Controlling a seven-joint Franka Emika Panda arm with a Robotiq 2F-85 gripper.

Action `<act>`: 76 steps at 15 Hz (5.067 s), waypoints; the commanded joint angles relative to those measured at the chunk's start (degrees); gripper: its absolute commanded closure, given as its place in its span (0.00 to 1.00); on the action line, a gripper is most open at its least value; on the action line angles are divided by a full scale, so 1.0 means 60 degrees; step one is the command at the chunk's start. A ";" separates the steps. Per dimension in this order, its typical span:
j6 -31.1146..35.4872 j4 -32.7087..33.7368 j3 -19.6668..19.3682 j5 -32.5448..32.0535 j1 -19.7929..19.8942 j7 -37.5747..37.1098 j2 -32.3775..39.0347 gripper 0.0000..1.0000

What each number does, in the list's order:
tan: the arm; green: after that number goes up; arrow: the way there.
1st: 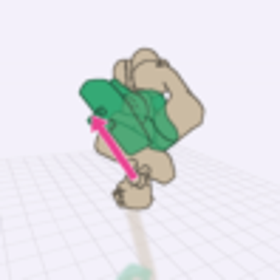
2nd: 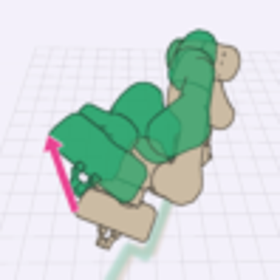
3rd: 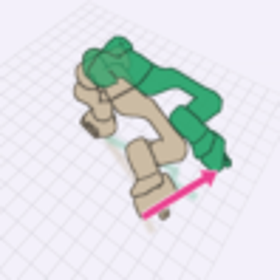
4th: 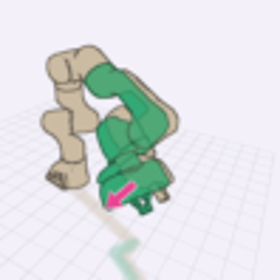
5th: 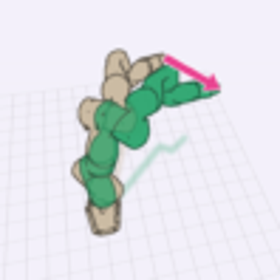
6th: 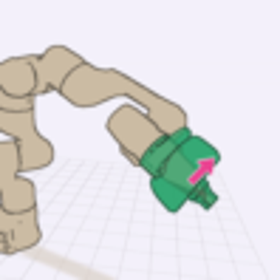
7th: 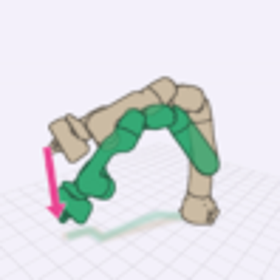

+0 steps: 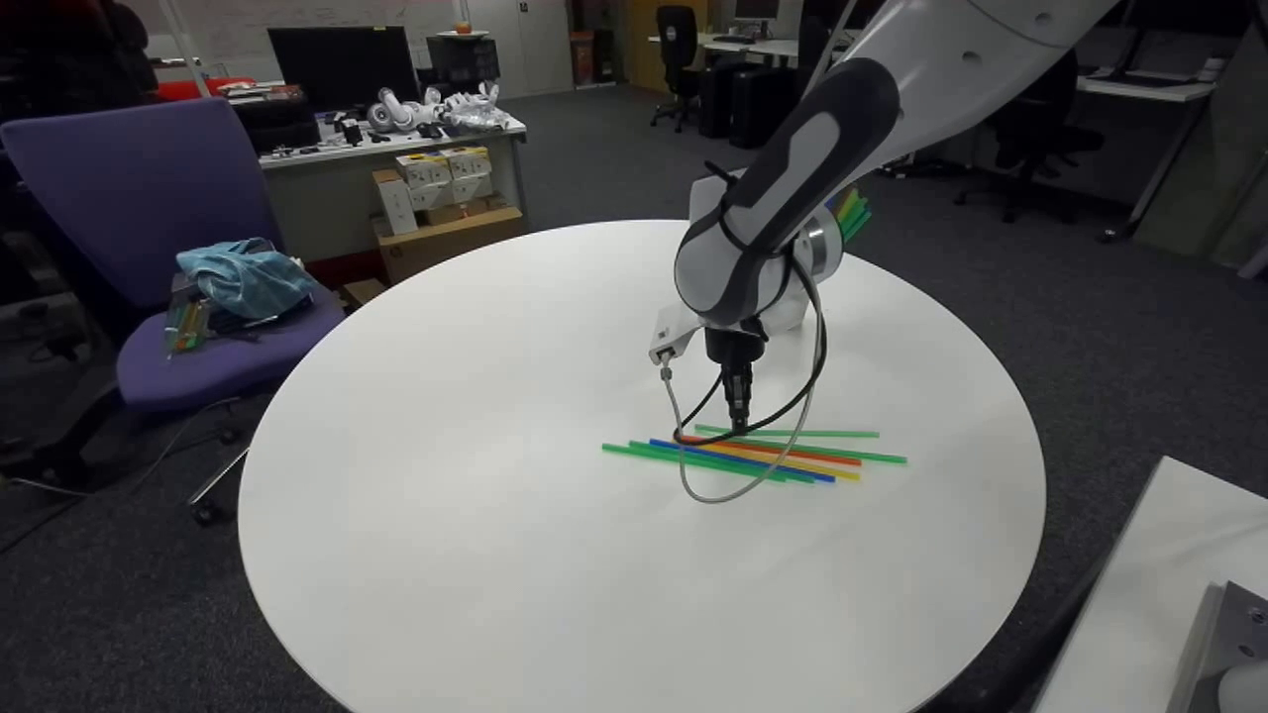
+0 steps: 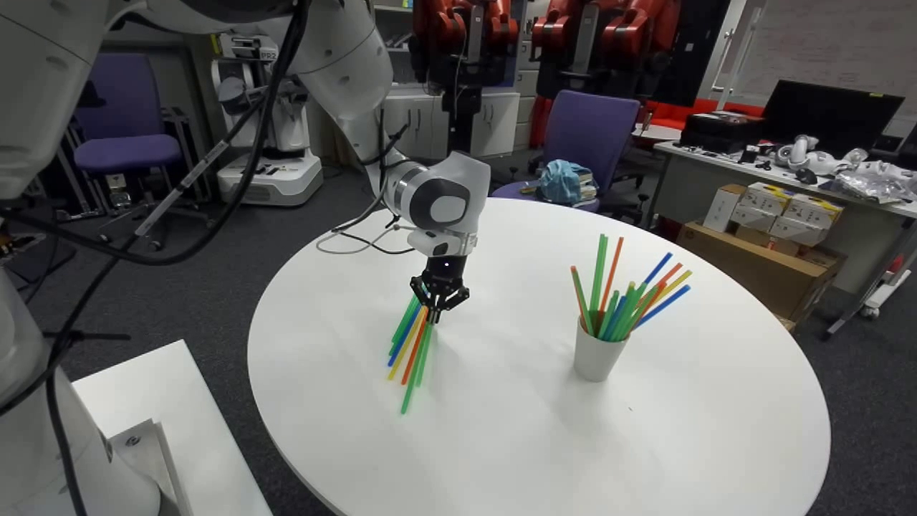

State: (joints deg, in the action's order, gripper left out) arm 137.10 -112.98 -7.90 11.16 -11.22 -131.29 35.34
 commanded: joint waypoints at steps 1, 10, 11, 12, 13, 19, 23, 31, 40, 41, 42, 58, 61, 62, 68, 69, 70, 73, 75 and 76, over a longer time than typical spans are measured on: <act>0.0071 -0.0439 0.0569 0.0638 0.0618 0.0096 -0.0599 0.73; 0.0902 -0.0578 0.0097 0.0486 0.0603 -0.0779 -0.0965 0.08; 0.1400 -0.0624 -0.0101 0.0200 0.0511 -0.0914 -0.1030 0.01; 0.1808 -0.0654 -0.0296 -0.0060 0.0426 -0.1152 -0.1110 0.00; 0.2278 -0.0720 -0.0475 -0.0285 0.0352 -0.1383 -0.1192 0.00; 0.3757 -0.0670 -0.2124 -0.1918 -0.0425 -0.3578 -0.1508 0.00; 0.4357 -0.0487 -0.4177 -0.1511 -0.1984 -0.3020 -0.1223 0.00; 0.4932 0.0251 -0.5167 -0.0839 -0.2849 -0.2933 -0.0499 0.00; 0.5204 0.0599 -0.6995 0.3805 -0.4475 -0.2945 0.0913 0.00; 0.5217 0.0650 -0.7132 0.4149 -0.4580 -0.2941 0.1114 0.00; 0.5216 0.0691 -0.7176 0.4396 -0.4608 -0.2922 0.1227 0.00; 0.6719 0.0881 -0.6673 0.5055 -0.4271 -0.2949 0.1366 0.25; 0.6657 0.0896 -0.6680 0.5078 -0.4256 -0.2949 0.1398 0.40; 0.6599 0.0906 -0.6696 0.5107 -0.4256 -0.2949 0.1410 0.49; 0.6355 0.0971 -0.6829 0.5174 -0.4282 -0.2949 0.1592 0.95; 0.6334 0.0972 -0.6869 0.5199 -0.4300 -0.2949 0.1632 1.00; 0.6311 0.0979 -0.6917 0.5226 -0.4316 -0.2949 0.1668 1.00; 0.6247 0.0992 -0.7006 0.5279 -0.4332 -0.2949 0.1702 1.00; 0.6234 0.0989 -0.7050 0.5297 -0.4345 -0.2949 0.1720 0.82; 0.6217 0.0990 -0.7076 0.5310 -0.4355 -0.2949 0.1736 0.72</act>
State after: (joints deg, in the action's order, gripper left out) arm 175.35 -108.05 -49.10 41.45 -37.09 -148.99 45.02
